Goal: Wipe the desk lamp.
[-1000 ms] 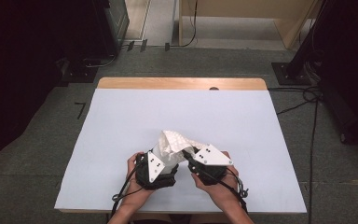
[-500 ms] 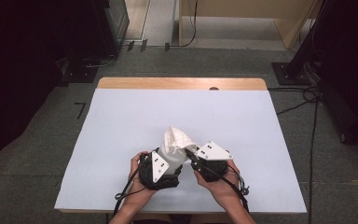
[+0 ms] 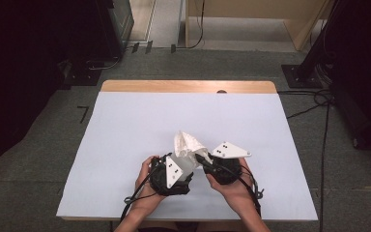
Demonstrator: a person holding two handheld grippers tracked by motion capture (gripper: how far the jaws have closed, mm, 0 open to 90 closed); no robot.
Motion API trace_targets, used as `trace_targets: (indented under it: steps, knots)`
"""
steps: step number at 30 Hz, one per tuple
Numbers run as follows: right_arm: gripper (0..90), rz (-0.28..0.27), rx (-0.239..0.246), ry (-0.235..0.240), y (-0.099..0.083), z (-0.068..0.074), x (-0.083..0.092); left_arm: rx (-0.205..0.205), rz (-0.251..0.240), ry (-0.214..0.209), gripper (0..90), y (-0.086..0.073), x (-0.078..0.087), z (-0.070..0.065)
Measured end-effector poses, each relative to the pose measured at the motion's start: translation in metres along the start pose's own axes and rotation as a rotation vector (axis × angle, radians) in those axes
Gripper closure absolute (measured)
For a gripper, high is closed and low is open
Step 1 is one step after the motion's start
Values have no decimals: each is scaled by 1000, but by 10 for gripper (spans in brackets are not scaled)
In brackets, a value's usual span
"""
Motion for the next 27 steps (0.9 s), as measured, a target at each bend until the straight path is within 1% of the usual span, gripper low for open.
trace_targets:
  steps: [1, 2, 3, 4, 5, 6, 7, 8, 9, 10, 11, 12, 13, 14, 16, 18, 19, 20, 21, 24, 25, 26, 27]
  knots:
    - [771, -4, 2, 13, 2, 3, 0, -9, -9, 8, 84, 0, 0, -1]
    - [771, -9, 4, 23, 3, 6, 1, -9, -9, 8, 84, 0, 0, -1]
    - [771, -9, 4, 23, 3, 6, 1, -19, -9, 16, 84, 0, 0, -2]
    - [771, -13, 9, 19, 5, 9, 0, -34, -15, 20, 84, 0, 0, -5]
    - [771, -22, 20, -4, 6, 9, -4, -59, -18, 33, 83, 0, 0, -8]
    - [771, -31, 20, -21, 6, 6, -8, -62, -19, 37, 83, 0, 0, -8]
    - [771, -28, 10, -31, 5, 2, -11, -61, -17, 33, 83, 0, -1, -8]
    - [772, -27, -6, -35, 3, -4, -16, -49, -15, 21, 83, 1, -1, -6]
    - [774, -23, -36, -27, 0, -10, -17, -34, -15, 7, 83, 1, -1, -4]
    - [776, -14, -56, -11, -2, -14, -16, -10, -13, -12, 83, 1, -2, -1]
    - [778, 5, -50, -2, -5, -16, -13, -2, -13, -21, 83, 1, -2, 0]
    - [778, 9, -40, 15, -6, -15, -8, 6, -13, -22, 82, 1, -2, 1]
    - [779, 0, -22, 39, -7, -12, -4, 3, -11, -18, 82, 1, -2, 1]
    - [779, -11, -10, 52, -8, -9, -1, -1, -13, -10, 82, 1, -3, -1]
    - [780, -42, 6, 76, -6, -1, 3, -30, -17, 19, 82, 2, -3, -5]
    - [779, -74, -14, 126, -3, 3, 3, -47, -21, 30, 82, 2, -2, -8]
    - [779, -85, -16, 123, -1, 4, 1, -61, -22, 36, 82, 1, -2, -9]
    - [777, -93, -16, 107, 0, 3, -3, -71, -26, 39, 82, 1, -1, -9]
    - [777, -96, -21, 90, 1, 1, -7, -71, -28, 34, 82, 1, -1, -9]
    - [778, -63, -47, 21, -1, -11, -16, -27, -25, -8, 81, 1, -2, -3]
    - [780, -50, -64, 23, -3, -14, -15, -15, -26, -17, 82, 0, -3, -1]
    - [781, -34, -73, 39, -5, -15, -13, -14, -29, -18, 81, 0, -3, -1]
    - [783, -27, -59, 46, -6, -14, -10, -15, -32, -16, 82, 0, -3, -1]
Point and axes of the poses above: each handheld gripper's, and its own axes: x roughly backward along the jaws, y roughly out of its top, z roughly to its left, the point moved 4 cm from there along -x, roughly forward along the jaws, and after that the axes turned 15 degrees about z, right-handed, at the moved point
